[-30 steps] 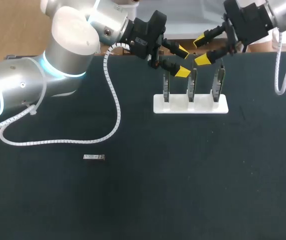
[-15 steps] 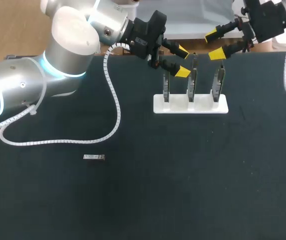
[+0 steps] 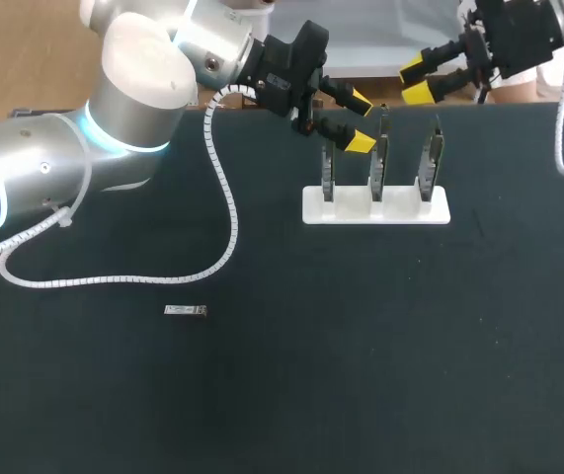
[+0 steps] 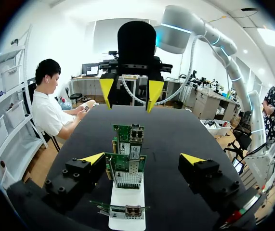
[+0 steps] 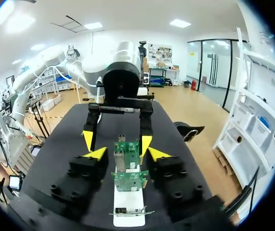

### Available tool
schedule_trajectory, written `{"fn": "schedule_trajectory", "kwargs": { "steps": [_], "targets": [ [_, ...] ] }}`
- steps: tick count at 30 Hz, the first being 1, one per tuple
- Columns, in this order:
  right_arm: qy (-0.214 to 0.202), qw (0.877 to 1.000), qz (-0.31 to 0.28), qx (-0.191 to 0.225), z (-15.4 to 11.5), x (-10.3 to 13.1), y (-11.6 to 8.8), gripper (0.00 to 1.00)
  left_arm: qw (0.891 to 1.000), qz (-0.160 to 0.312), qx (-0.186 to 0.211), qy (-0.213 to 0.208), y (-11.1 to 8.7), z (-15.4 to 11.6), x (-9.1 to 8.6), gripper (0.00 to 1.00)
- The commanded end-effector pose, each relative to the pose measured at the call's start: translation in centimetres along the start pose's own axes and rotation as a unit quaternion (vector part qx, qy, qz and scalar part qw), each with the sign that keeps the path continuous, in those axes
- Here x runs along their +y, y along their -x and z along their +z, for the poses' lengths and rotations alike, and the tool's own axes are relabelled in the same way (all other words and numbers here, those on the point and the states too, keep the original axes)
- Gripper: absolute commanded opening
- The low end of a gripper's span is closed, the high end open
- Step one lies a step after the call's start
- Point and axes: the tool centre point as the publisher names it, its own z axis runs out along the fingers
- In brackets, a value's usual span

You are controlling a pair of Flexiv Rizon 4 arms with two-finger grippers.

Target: Pick up the optical module with the left hand, and insert it into the network port with the right hand.

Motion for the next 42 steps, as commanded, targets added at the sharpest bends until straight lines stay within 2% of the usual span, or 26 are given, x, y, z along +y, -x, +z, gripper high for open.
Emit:
{"fn": "schedule_trajectory", "kwargs": {
  "steps": [1,8,18,42],
  "targets": [
    [-0.017,1.000,-0.005,-0.003,0.3,0.4,0.6,0.00,1.000,0.000,0.001,0.001,0.0,0.0,0.0,1.00],
    [-0.011,1.000,-0.017,-0.005,1.5,-0.2,1.4,0.00,1.000,0.000,0.001,0.001,0.0,0.0,0.0,1.00],
    [0.004,1.000,-0.018,0.002,2.8,-0.8,1.4,0.00,1.000,0.000,0.001,0.001,0.0,0.0,0.0,1.00],
    [0.014,1.000,-0.008,0.011,2.7,0.3,0.7,0.00,1.000,0.000,0.001,0.001,0.0,0.0,0.0,1.00]
  ]
}}
